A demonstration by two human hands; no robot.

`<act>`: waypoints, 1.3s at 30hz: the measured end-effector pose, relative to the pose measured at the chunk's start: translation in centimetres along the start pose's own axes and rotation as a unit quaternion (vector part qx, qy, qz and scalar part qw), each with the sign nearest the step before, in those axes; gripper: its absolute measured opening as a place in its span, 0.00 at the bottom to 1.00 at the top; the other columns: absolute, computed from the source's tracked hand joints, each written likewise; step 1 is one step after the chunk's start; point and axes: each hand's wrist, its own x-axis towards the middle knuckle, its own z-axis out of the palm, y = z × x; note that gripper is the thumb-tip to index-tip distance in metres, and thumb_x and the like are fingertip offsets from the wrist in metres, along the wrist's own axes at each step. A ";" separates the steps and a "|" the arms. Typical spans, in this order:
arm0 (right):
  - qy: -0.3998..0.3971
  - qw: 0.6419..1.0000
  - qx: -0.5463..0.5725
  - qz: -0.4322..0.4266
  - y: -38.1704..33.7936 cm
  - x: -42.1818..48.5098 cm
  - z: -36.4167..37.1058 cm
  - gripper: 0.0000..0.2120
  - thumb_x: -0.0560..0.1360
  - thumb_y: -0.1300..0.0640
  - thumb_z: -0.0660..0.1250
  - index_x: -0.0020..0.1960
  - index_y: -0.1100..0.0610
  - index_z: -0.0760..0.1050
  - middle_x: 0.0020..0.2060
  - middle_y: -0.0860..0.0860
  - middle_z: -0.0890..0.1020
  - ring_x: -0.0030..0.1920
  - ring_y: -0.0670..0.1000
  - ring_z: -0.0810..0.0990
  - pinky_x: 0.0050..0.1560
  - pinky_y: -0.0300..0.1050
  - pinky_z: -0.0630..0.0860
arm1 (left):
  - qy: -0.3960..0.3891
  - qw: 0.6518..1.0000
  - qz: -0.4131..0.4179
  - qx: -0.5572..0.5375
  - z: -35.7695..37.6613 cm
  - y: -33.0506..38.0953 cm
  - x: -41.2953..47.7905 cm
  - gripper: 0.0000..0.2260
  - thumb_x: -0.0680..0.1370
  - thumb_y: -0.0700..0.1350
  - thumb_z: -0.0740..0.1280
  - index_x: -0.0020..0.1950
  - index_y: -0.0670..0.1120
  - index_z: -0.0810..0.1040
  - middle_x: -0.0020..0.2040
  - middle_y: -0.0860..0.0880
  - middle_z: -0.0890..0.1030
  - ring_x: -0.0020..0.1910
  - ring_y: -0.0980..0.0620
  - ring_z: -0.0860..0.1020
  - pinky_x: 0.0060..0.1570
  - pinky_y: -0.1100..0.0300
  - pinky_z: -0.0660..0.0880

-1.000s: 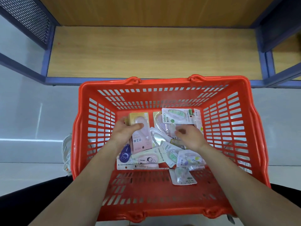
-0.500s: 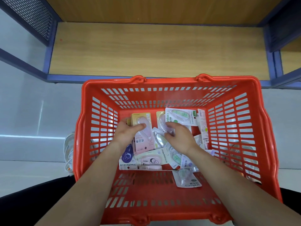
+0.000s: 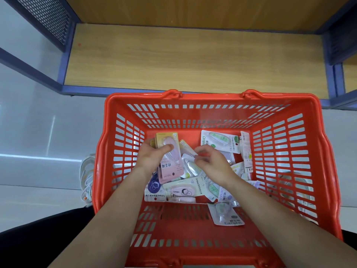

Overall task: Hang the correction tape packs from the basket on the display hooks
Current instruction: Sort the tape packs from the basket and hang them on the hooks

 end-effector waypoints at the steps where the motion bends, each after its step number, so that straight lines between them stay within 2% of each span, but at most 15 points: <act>1: 0.017 1.000 -0.012 -0.013 -0.4 0.3 -0.1 0.12 0.79 0.61 0.68 0.61 0.53 0.78 0.57 0.48 0.82 0.54 0.45 0.82 0.58 0.45 0.77 | 0.005 1.000 -0.002 -0.002 -0.2 0.0 -0.1 0.13 0.74 0.44 0.76 0.57 0.46 0.79 0.49 0.45 0.86 0.46 0.48 0.85 0.39 0.58 0.77; 3: 0.057 0.995 -0.068 -0.053 -1.4 1.4 -0.1 0.13 0.79 0.63 0.66 0.62 0.54 0.79 0.56 0.48 0.83 0.50 0.46 0.82 0.55 0.41 0.76 | 0.022 1.000 -0.008 -0.012 -0.5 -0.1 -0.2 0.11 0.75 0.44 0.76 0.55 0.45 0.79 0.47 0.46 0.85 0.43 0.50 0.84 0.37 0.60 0.74; 6: 0.050 0.985 -0.134 -0.092 -3.2 3.6 0.0 0.15 0.78 0.63 0.69 0.64 0.56 0.79 0.57 0.49 0.82 0.53 0.47 0.81 0.59 0.42 0.76 | 0.044 0.999 -0.020 -0.014 -0.6 -0.4 -0.7 0.10 0.75 0.45 0.75 0.53 0.47 0.78 0.47 0.48 0.84 0.45 0.49 0.82 0.38 0.59 0.73; 9: 0.002 0.979 -0.199 -0.035 -3.9 5.7 1.0 0.24 0.74 0.53 0.76 0.67 0.57 0.76 0.61 0.54 0.81 0.60 0.54 0.80 0.62 0.50 0.76 | 0.033 0.999 -0.022 -0.031 -0.6 -0.9 -1.2 0.06 0.76 0.42 0.75 0.48 0.49 0.79 0.44 0.49 0.84 0.41 0.51 0.83 0.38 0.60 0.75; 12: -0.008 0.975 -0.220 0.016 -3.8 6.2 1.9 0.28 0.70 0.46 0.79 0.65 0.57 0.76 0.56 0.53 0.83 0.57 0.55 0.81 0.56 0.49 0.77 | 0.023 0.999 -0.021 -0.035 -0.6 -1.0 -1.4 0.08 0.77 0.41 0.74 0.46 0.52 0.77 0.43 0.51 0.83 0.39 0.54 0.82 0.35 0.61 0.74; 16: 0.012 0.985 -0.171 0.035 -3.2 6.0 2.6 0.19 0.67 0.50 0.80 0.54 0.52 0.78 0.48 0.48 0.83 0.51 0.52 0.81 0.49 0.47 0.77 | 0.023 0.998 -0.033 -0.038 -0.6 -1.3 -1.2 0.08 0.76 0.43 0.74 0.52 0.50 0.77 0.48 0.48 0.84 0.41 0.53 0.83 0.33 0.62 0.74; 19: -0.002 0.988 -0.148 0.038 -2.8 6.2 2.7 0.13 0.65 0.52 0.80 0.45 0.49 0.79 0.43 0.46 0.82 0.47 0.51 0.81 0.43 0.46 0.75 | 0.017 0.998 -0.043 -0.042 -0.5 -1.4 -1.1 0.15 0.76 0.45 0.75 0.60 0.46 0.77 0.50 0.47 0.84 0.42 0.53 0.83 0.33 0.63 0.73; 21: -0.004 0.991 -0.125 0.039 -2.5 6.2 2.6 0.13 0.67 0.52 0.79 0.45 0.49 0.76 0.43 0.46 0.81 0.46 0.52 0.80 0.41 0.44 0.72 | 0.015 0.998 -0.043 -0.041 -0.5 -1.5 -1.1 0.17 0.76 0.45 0.75 0.62 0.44 0.77 0.51 0.46 0.85 0.45 0.51 0.83 0.35 0.61 0.74; 24: 0.053 0.998 -0.023 0.036 -2.3 5.3 1.6 0.13 0.73 0.52 0.76 0.50 0.51 0.72 0.44 0.49 0.81 0.47 0.51 0.80 0.46 0.47 0.73 | 0.006 0.998 -0.043 -0.035 -0.5 -1.3 -1.1 0.15 0.75 0.43 0.76 0.59 0.44 0.78 0.49 0.46 0.85 0.46 0.48 0.84 0.38 0.59 0.75; 27: 0.095 0.993 0.073 -0.021 -3.3 3.2 -0.5 0.12 0.76 0.56 0.75 0.51 0.53 0.72 0.46 0.52 0.82 0.47 0.50 0.81 0.49 0.45 0.75 | -0.007 0.999 -0.027 -0.020 -0.4 -0.2 -2.1 0.11 0.74 0.42 0.76 0.52 0.45 0.77 0.43 0.48 0.83 0.39 0.51 0.82 0.31 0.64 0.73; 29: 0.099 0.989 0.095 -0.052 -4.7 1.2 -2.4 0.11 0.75 0.59 0.76 0.49 0.51 0.73 0.44 0.48 0.84 0.45 0.47 0.83 0.47 0.42 0.77 | -0.018 1.000 -0.013 -0.016 -0.4 0.9 -3.2 0.11 0.75 0.42 0.76 0.54 0.46 0.78 0.43 0.48 0.83 0.39 0.53 0.82 0.30 0.66 0.73; 32: 0.095 0.979 0.169 -0.065 -6.8 -1.9 -5.4 0.09 0.75 0.63 0.75 0.52 0.55 0.78 0.44 0.48 0.87 0.45 0.47 0.85 0.44 0.42 0.80 | -0.031 0.999 0.019 -0.018 -0.5 3.2 -5.5 0.14 0.74 0.41 0.77 0.56 0.47 0.78 0.48 0.47 0.84 0.47 0.48 0.83 0.41 0.60 0.77; 34: 0.084 0.977 0.184 -0.066 -8.1 -4.1 -7.2 0.08 0.76 0.61 0.74 0.54 0.58 0.80 0.46 0.51 0.88 0.45 0.49 0.86 0.44 0.46 0.80 | -0.041 0.998 0.041 -0.025 -0.8 4.9 -7.6 0.15 0.73 0.40 0.77 0.57 0.46 0.78 0.50 0.46 0.85 0.49 0.46 0.84 0.45 0.57 0.78; 36: 0.078 0.979 0.174 -0.073 -9.5 -6.4 -8.5 0.04 0.77 0.58 0.73 0.51 0.57 0.82 0.44 0.52 0.87 0.42 0.49 0.84 0.41 0.42 0.77 | -0.049 0.996 0.064 -0.042 -1.3 6.9 -9.9 0.18 0.72 0.41 0.78 0.59 0.44 0.78 0.49 0.44 0.85 0.44 0.47 0.84 0.40 0.59 0.77; 39: 0.109 0.980 0.145 -0.085 -11.6 -9.7 -10.1 0.04 0.78 0.56 0.72 0.46 0.55 0.80 0.39 0.51 0.83 0.39 0.48 0.79 0.39 0.43 0.71 | -0.052 0.992 0.104 -0.051 -2.1 10.5 -13.8 0.30 0.64 0.48 0.79 0.64 0.44 0.77 0.49 0.43 0.86 0.41 0.48 0.85 0.39 0.58 0.76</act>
